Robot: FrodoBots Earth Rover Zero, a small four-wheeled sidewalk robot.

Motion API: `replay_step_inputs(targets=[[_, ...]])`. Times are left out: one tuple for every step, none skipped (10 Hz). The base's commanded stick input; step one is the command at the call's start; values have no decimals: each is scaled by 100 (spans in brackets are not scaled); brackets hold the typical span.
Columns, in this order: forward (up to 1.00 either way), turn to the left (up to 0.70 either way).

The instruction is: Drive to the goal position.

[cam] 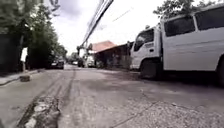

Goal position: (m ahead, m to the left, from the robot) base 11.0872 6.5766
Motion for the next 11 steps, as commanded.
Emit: replay_step_inputs(targets=[[100, 27], [100, 27], [100, 27], [100, 27], [100, 27], [100, 14], [100, 0], [100, 0], [100, 0], [100, 0], [100, 0]])
